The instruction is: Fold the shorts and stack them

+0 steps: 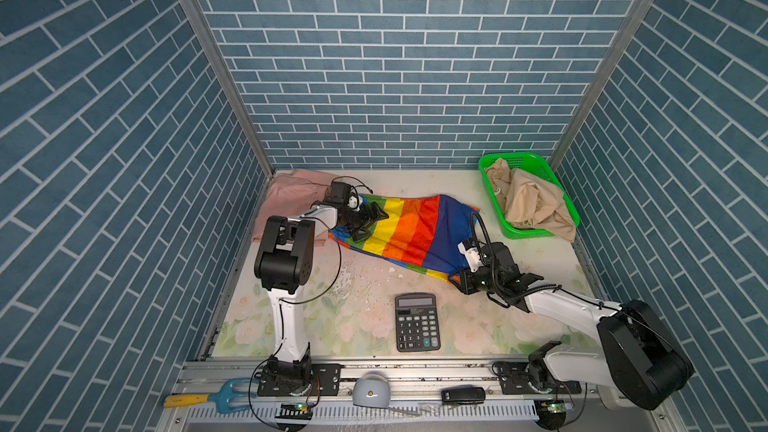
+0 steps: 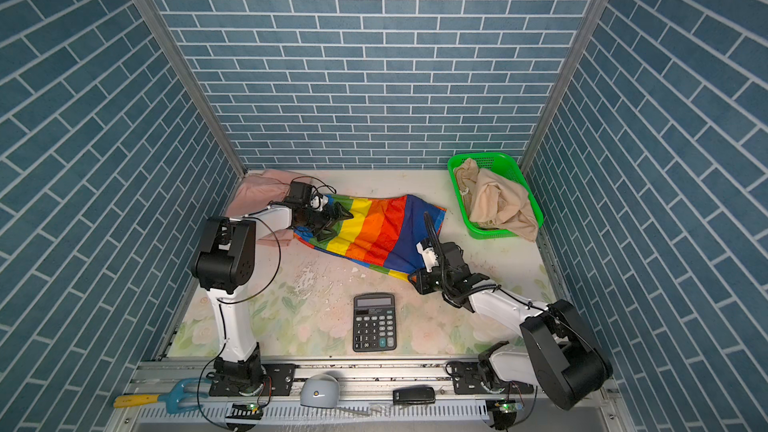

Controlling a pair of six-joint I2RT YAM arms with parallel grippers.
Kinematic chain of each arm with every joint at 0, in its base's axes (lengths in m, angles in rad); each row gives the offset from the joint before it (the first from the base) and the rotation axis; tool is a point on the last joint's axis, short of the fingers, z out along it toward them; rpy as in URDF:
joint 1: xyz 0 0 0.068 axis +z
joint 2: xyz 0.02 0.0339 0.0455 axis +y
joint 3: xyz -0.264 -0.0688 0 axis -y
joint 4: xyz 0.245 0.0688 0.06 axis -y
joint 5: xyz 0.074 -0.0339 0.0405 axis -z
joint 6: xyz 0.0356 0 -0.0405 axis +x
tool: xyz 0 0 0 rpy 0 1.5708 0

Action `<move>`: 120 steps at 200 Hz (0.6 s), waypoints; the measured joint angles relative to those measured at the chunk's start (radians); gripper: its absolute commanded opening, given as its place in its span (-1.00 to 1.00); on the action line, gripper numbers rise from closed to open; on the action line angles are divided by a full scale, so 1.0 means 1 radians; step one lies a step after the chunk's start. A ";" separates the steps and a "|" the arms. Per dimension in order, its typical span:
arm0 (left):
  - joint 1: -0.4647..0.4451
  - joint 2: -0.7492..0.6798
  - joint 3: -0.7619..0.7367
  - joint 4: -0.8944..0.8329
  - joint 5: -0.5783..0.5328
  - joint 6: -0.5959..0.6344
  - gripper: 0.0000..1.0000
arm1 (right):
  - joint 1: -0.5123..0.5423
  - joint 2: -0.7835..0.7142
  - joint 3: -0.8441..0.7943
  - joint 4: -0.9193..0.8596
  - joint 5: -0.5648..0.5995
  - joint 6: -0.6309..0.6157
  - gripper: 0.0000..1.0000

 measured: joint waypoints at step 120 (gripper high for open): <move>0.009 0.003 -0.002 0.006 0.025 0.004 0.99 | -0.043 0.241 -0.028 0.529 -0.172 0.523 0.35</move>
